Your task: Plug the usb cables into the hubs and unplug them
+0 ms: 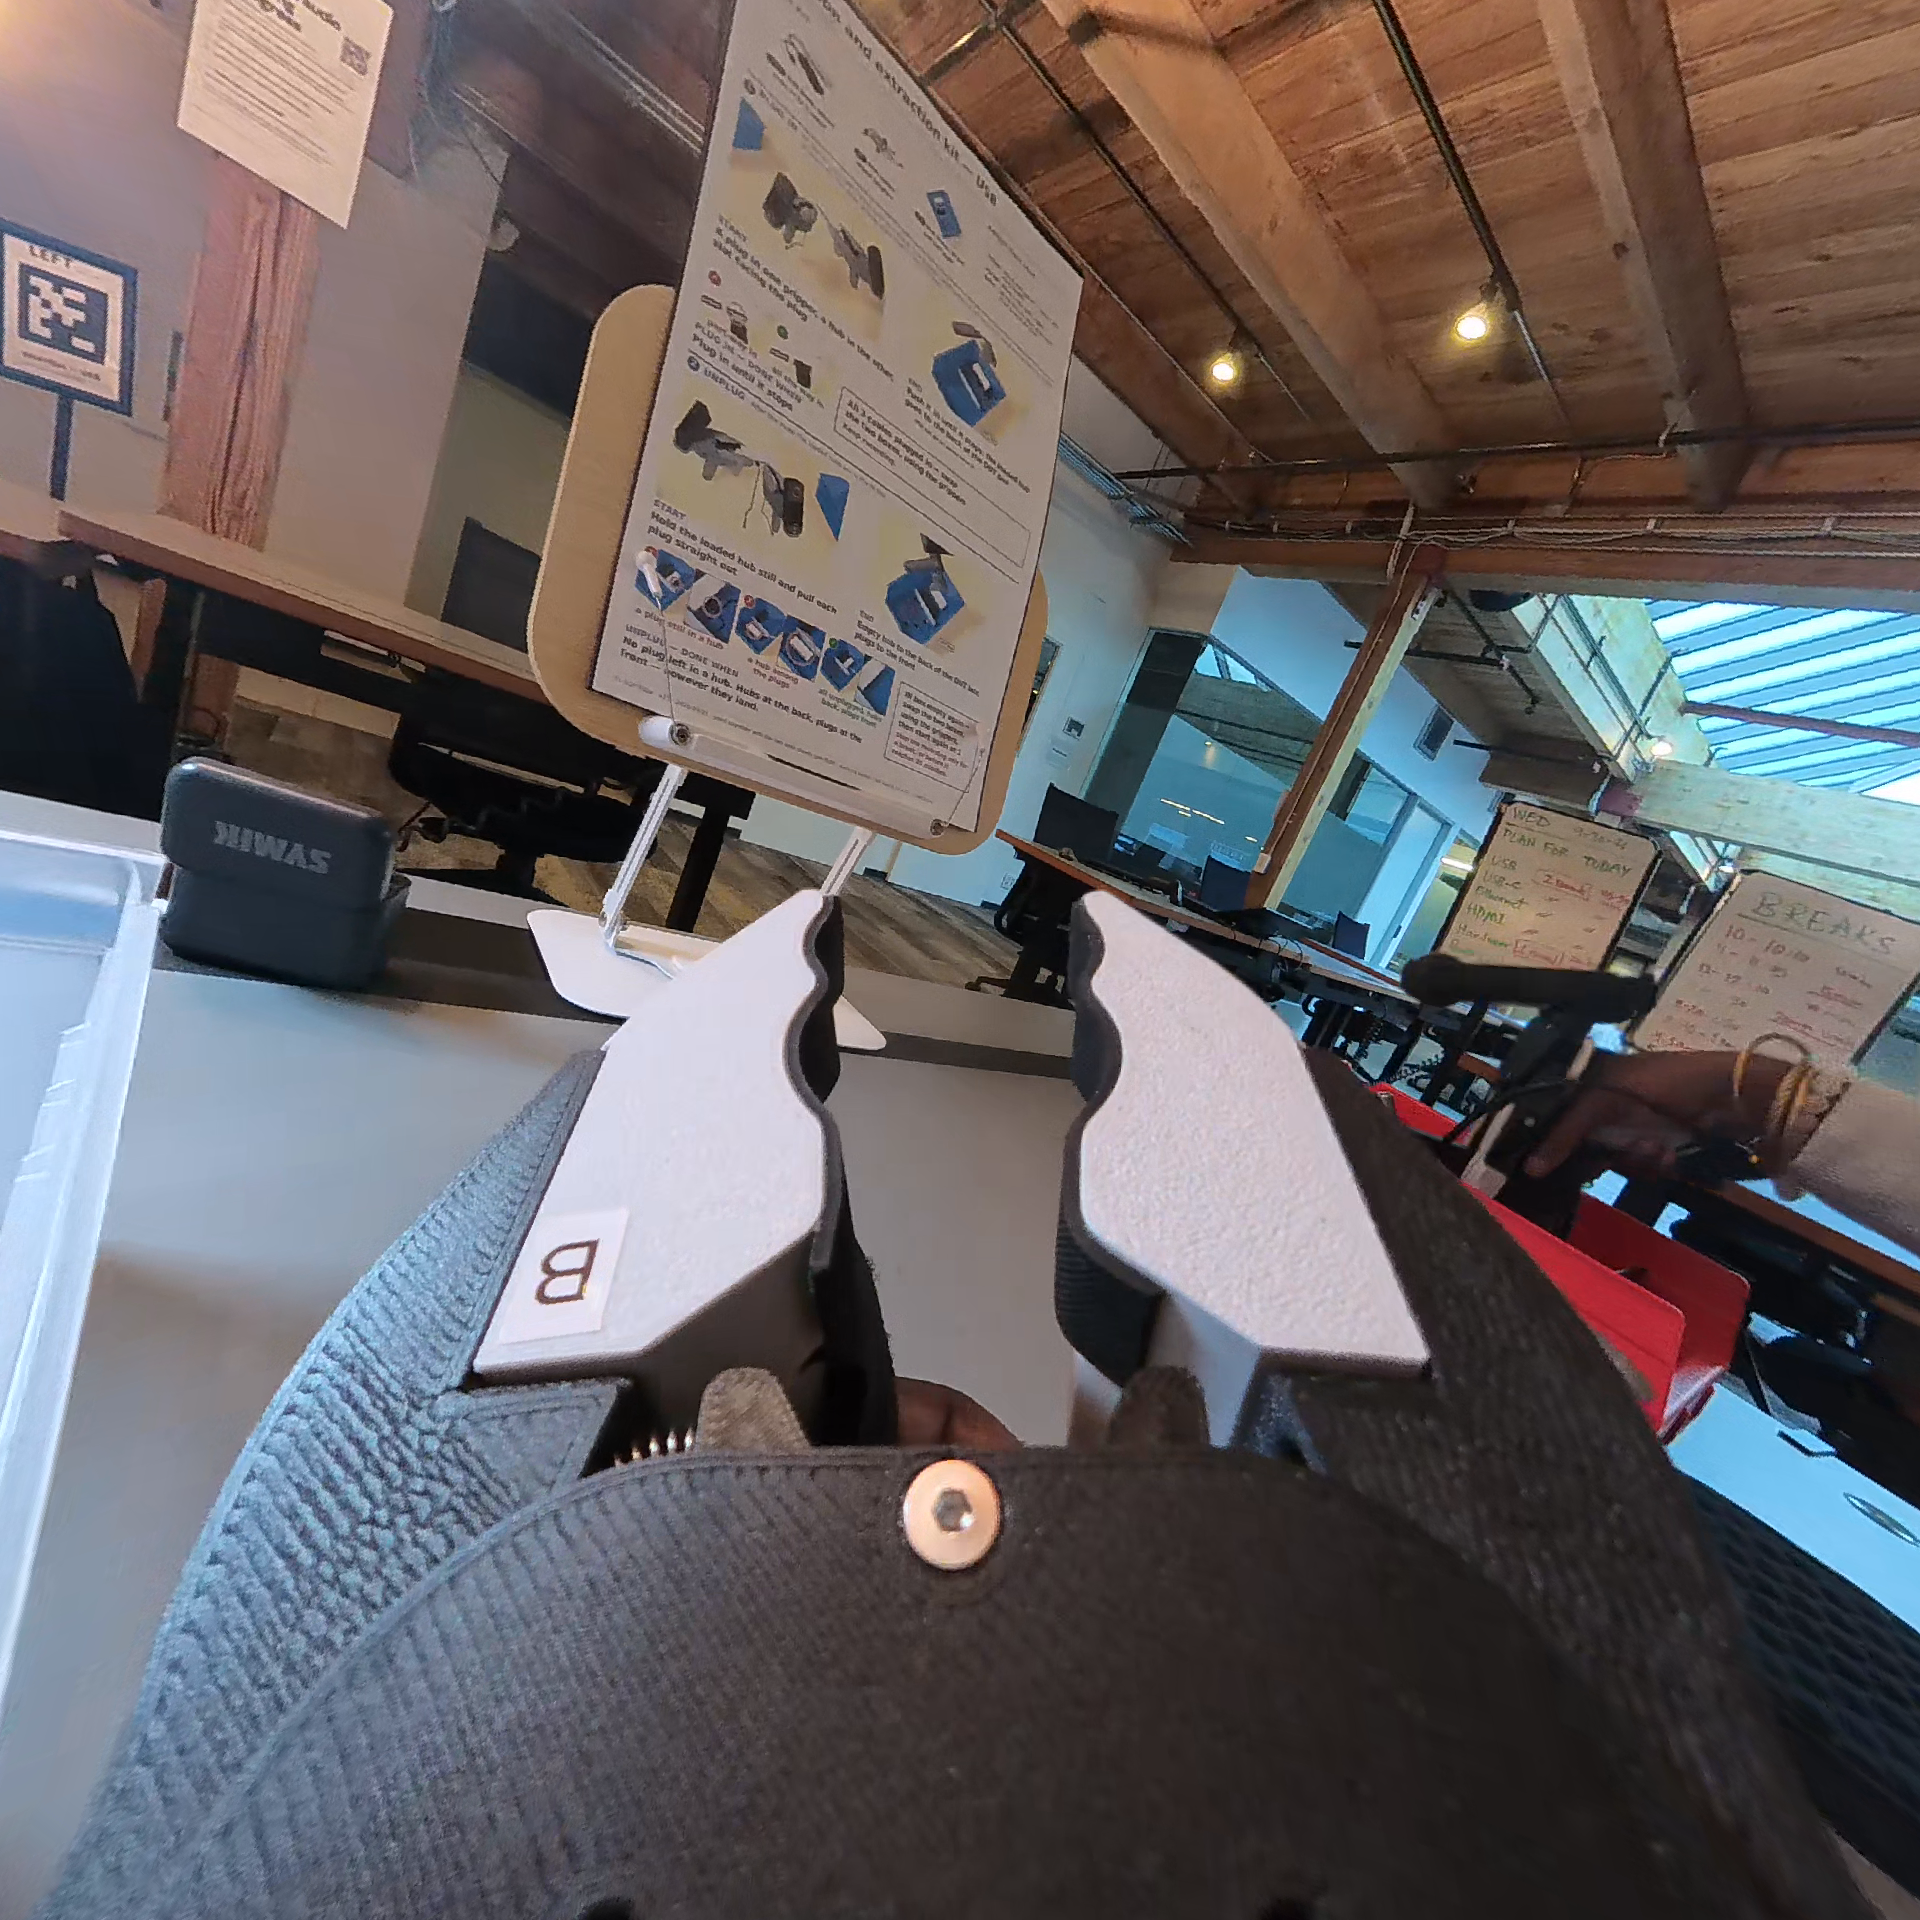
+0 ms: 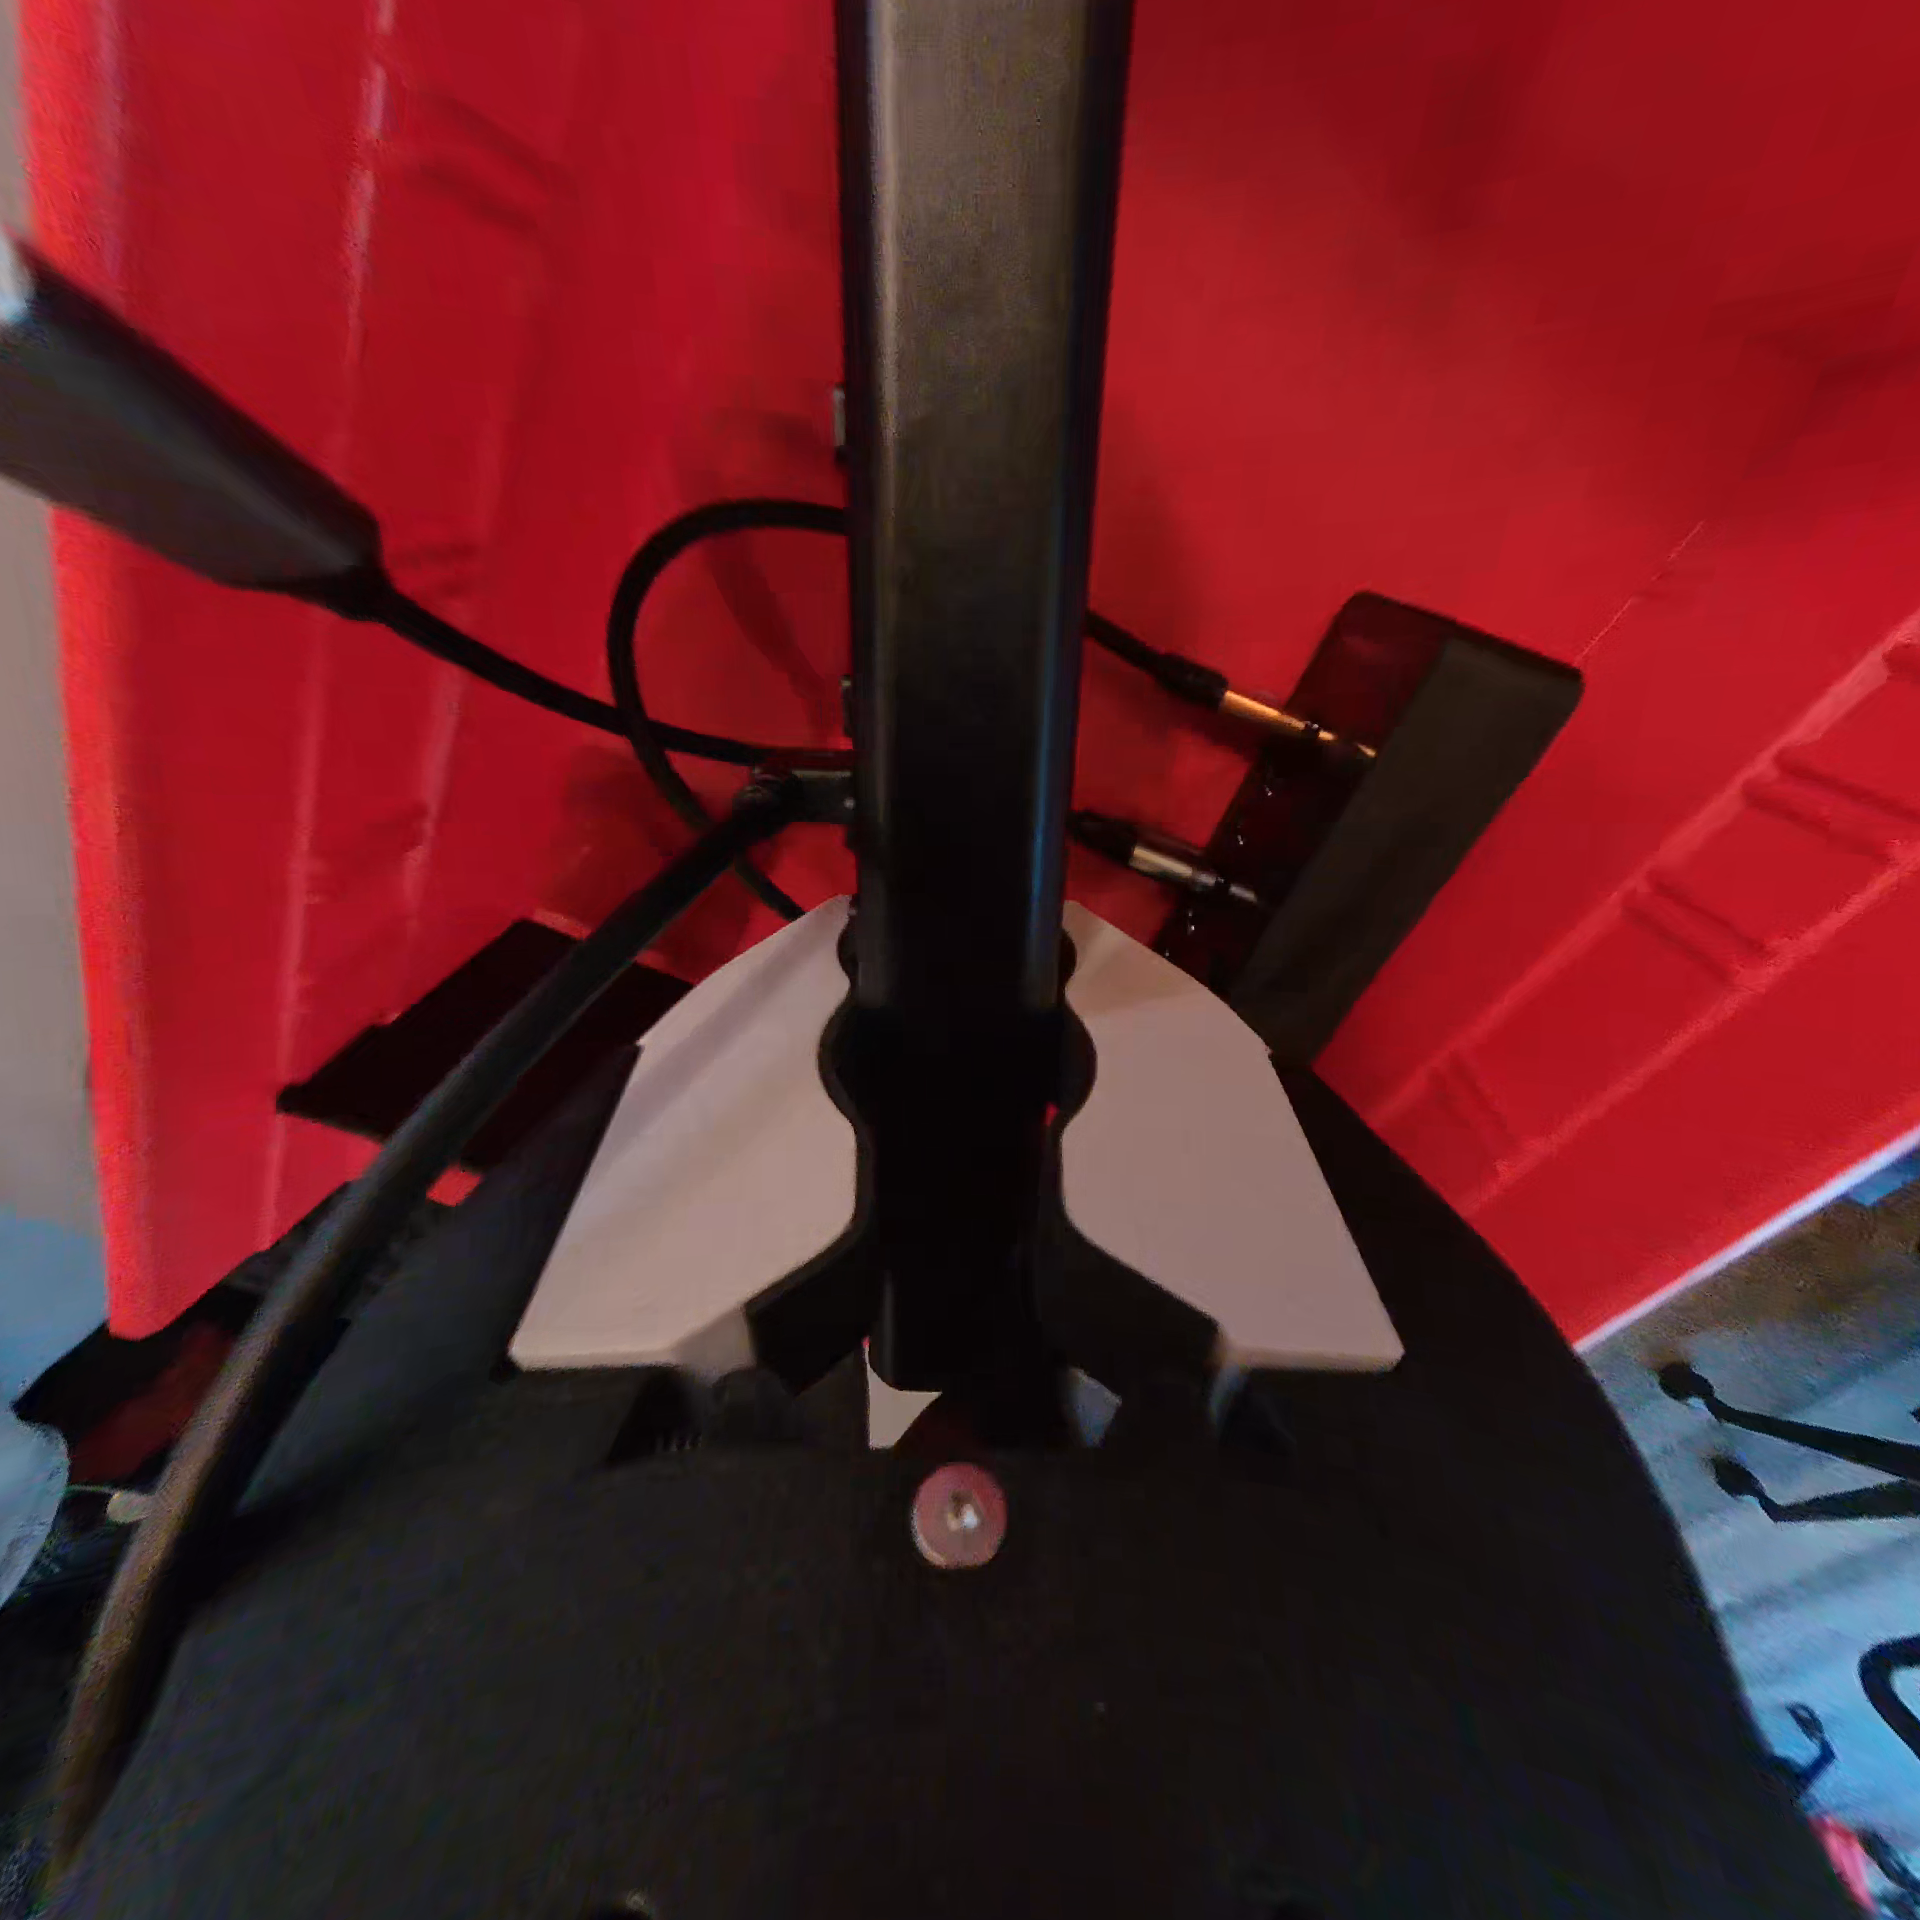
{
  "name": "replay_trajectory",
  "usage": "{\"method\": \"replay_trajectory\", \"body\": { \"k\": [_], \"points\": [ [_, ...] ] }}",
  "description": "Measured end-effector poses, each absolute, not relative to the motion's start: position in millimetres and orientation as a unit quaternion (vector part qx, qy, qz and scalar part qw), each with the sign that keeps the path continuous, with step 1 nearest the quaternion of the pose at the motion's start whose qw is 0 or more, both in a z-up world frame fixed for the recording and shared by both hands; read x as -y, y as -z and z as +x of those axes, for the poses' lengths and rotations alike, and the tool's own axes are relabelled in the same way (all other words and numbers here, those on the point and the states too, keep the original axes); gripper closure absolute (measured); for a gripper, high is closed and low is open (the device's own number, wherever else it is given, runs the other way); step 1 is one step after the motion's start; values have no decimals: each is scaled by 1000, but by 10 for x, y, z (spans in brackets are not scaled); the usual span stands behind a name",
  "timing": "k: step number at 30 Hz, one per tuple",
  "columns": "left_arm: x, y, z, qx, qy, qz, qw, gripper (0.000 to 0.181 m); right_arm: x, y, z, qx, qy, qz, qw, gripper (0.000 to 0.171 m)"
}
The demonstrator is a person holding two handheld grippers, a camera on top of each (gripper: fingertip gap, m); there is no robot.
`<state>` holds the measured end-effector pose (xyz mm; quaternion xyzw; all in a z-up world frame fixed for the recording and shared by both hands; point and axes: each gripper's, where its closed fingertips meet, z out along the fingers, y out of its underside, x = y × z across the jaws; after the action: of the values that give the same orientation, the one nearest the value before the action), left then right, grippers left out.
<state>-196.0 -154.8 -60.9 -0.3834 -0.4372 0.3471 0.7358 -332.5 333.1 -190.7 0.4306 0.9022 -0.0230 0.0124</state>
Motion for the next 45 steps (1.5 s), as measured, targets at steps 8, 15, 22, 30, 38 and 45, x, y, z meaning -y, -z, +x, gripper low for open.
{"method": "replay_trajectory", "body": {
  "k": [8,15,22,30,38,45],
  "points": [
    [1553,611,-1958,439,-341,-380,739,140,-3238,2079,-3434,-901,28,434,-3,140],
    [1541,606,-1954,435,-351,-386,734,140,-3161,1745,-3758,-885,111,442,-93,148],
    [1541,599,-1948,435,-351,-386,734,140,-3058,380,-4200,-771,384,360,-357,147],
    [1531,604,-1951,434,-352,-387,733,141,-3111,-1394,-3089,-445,689,187,-541,69],
    [1512,592,-1939,430,-359,-390,731,140,-2872,-802,-2263,-478,686,246,-491,52],
    [1501,603,-1941,429,-363,-395,727,140,-2610,1402,-2115,-735,435,394,-340,68]
  ]
}}
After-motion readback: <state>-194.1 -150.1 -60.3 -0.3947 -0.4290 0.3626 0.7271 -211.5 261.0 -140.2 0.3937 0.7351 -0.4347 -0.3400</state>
